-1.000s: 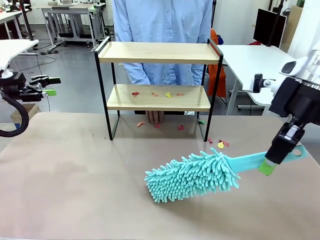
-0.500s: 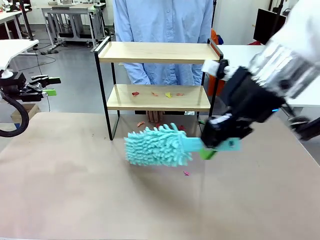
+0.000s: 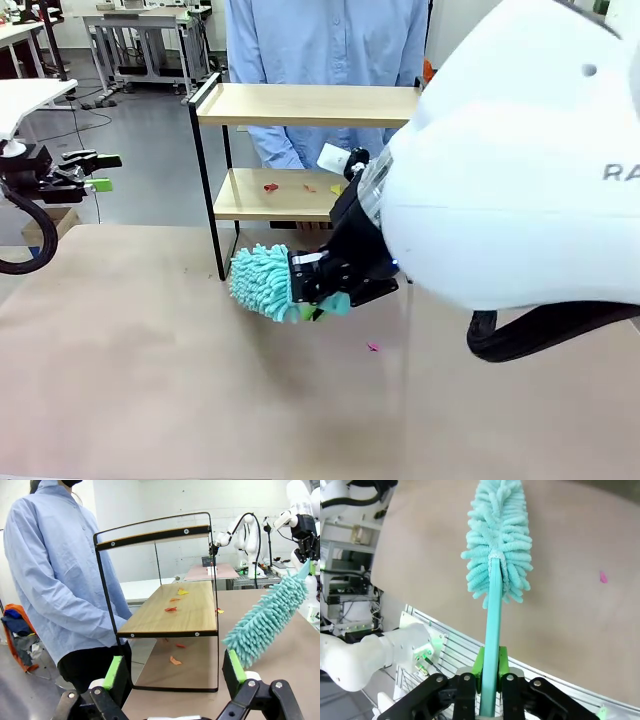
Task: Clean the shelf.
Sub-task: Clean the specific section of the Shelf indicated by the human with the Duster.
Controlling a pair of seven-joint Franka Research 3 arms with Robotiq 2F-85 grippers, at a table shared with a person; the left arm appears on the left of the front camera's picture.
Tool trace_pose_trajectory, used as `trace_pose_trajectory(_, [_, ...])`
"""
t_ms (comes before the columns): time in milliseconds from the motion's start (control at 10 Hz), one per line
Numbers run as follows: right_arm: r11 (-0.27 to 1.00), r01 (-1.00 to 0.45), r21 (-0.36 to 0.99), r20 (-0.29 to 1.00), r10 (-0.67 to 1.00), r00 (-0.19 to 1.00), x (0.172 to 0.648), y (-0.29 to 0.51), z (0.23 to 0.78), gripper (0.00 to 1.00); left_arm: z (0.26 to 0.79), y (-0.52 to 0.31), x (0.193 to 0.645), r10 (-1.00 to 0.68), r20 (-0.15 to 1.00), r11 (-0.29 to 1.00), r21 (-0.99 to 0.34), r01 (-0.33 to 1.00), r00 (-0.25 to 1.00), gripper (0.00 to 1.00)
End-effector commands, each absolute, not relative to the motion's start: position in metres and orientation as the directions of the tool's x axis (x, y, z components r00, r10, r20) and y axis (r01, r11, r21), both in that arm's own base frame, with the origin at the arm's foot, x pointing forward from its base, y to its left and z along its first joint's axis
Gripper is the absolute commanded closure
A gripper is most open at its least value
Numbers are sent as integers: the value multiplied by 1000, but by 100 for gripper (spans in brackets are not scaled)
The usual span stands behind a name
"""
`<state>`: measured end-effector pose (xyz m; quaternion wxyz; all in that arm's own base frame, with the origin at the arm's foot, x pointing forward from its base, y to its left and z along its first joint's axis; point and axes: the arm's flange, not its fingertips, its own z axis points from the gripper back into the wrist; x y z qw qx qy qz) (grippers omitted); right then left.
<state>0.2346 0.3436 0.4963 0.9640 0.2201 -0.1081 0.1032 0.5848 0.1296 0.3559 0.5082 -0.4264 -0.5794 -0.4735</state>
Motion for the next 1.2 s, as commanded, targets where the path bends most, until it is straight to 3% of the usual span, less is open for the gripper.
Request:
trace_pose_trajectory(0, [876,-272,398,246,183,952,228,327,508,88,359,130,585,11,992,188,124,974,-128,0])
trace_pose_trajectory(200, [880,-256,400,246,166,955,233,338,500,88,359,130,585,11,992,188,124,974,-128,0])
trace_pose_trajectory(300, [924,-146,353,321,26,947,229,372,492,88,359,130,585,11,992,188,124,974,-128,0])
trace_pose_trajectory(600, [942,-38,332,383,-98,919,241,429,458,88,359,130,585,11,992,188,124,974,-128,0])
trace_pose_trajectory(1100, [955,-82,285,566,-98,818,271,506,396,88,359,130,585,11,992,188,124,974,-128,0])
